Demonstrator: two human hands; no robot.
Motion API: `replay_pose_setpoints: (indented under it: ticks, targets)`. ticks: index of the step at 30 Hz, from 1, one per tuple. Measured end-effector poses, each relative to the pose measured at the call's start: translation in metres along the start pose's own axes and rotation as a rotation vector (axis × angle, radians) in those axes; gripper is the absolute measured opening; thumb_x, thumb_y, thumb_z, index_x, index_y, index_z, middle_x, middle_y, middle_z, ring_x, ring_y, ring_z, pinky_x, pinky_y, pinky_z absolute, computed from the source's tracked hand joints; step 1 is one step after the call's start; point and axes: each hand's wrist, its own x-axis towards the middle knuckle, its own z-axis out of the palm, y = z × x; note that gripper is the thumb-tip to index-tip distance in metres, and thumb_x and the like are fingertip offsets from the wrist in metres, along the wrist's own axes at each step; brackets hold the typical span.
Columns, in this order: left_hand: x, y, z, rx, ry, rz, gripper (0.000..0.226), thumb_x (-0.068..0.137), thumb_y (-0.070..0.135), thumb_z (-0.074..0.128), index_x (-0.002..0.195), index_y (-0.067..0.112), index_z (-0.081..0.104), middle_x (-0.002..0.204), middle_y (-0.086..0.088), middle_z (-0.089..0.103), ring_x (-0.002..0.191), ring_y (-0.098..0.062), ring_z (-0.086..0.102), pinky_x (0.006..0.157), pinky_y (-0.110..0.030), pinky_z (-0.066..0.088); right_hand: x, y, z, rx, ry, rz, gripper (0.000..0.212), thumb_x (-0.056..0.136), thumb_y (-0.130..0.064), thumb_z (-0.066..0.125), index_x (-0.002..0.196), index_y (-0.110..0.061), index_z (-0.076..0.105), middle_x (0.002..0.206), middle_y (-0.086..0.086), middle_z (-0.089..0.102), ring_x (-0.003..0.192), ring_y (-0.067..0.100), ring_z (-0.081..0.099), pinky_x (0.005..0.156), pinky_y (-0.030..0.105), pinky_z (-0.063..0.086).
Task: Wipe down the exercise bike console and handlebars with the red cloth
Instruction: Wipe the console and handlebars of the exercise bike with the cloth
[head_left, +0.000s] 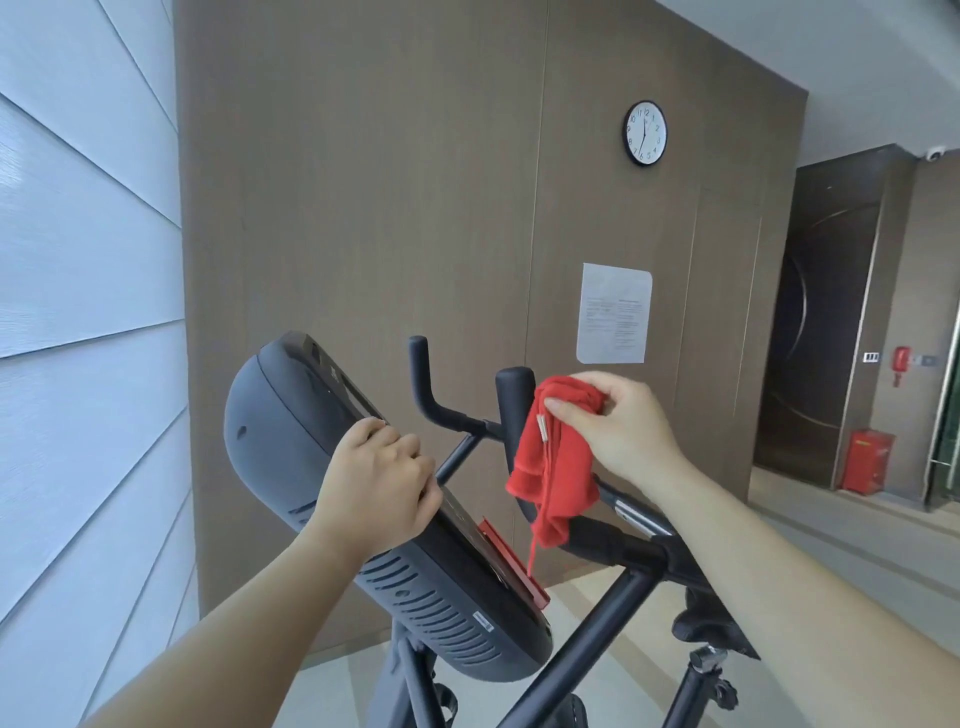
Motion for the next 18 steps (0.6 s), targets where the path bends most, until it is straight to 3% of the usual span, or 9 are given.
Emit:
replay_pose_setpoints:
  ticks: [3,5,10,14,18]
  targets:
    - [0.0,-0.01,-0.006,0.045,0.015,0.033,0.034,0.081,0.032,0.046,0.053,0.018,0.06,0.052,0.003,0.051,0.051,-0.021,0.05,0.102,-0.047,0.038,0.021,-0.024,0.001,-0.028,0.031,-0.035,0.013,0.076,-0.027,0.075,0.076,-0.038,0.067,0.078,-0.022,0.069,0.075,-0.006,0.063,0.063,0.006,0.046]
    - [0.0,-0.023,-0.01,0.056,0.046,0.018,0.032,0.08,0.032,0.049,0.053,0.019,0.059,0.052,0.004,0.049,0.051,-0.021,0.048,0.108,-0.054,0.029,0.033,-0.037,0.002,-0.062,0.06,-0.055,0.01,0.077,-0.027,0.074,0.08,-0.035,0.068,0.081,-0.022,0.068,0.079,-0.005,0.062,0.067,0.01,0.046]
    - [-0.001,-0.039,-0.013,0.025,0.029,0.048,0.033,0.081,0.033,0.044,0.056,0.018,0.06,0.055,0.004,0.053,0.055,-0.021,0.05,0.1,-0.047,0.037,0.056,-0.058,0.006,-0.022,0.158,-0.059,0.011,0.077,-0.024,0.074,0.086,-0.029,0.069,0.083,-0.013,0.069,0.084,0.008,0.066,0.076,0.025,0.051]
    - [-0.001,-0.037,-0.01,-0.001,0.073,0.062,0.03,0.079,0.033,0.047,0.055,0.018,0.058,0.056,0.003,0.051,0.055,-0.021,0.048,0.091,-0.043,0.043,0.077,-0.073,0.001,-0.042,0.323,-0.085,0.009,0.075,-0.027,0.073,0.083,-0.028,0.068,0.076,-0.018,0.066,0.074,0.004,0.062,0.067,0.015,0.047]
    - [0.0,-0.038,-0.007,0.001,0.119,0.071,0.029,0.078,0.031,0.048,0.054,0.017,0.056,0.055,0.002,0.047,0.052,-0.022,0.044,0.09,-0.043,0.037,0.095,-0.087,0.003,-0.1,0.424,-0.089,0.016,0.073,-0.028,0.073,0.087,-0.025,0.066,0.081,-0.013,0.066,0.076,0.005,0.06,0.072,0.021,0.045]
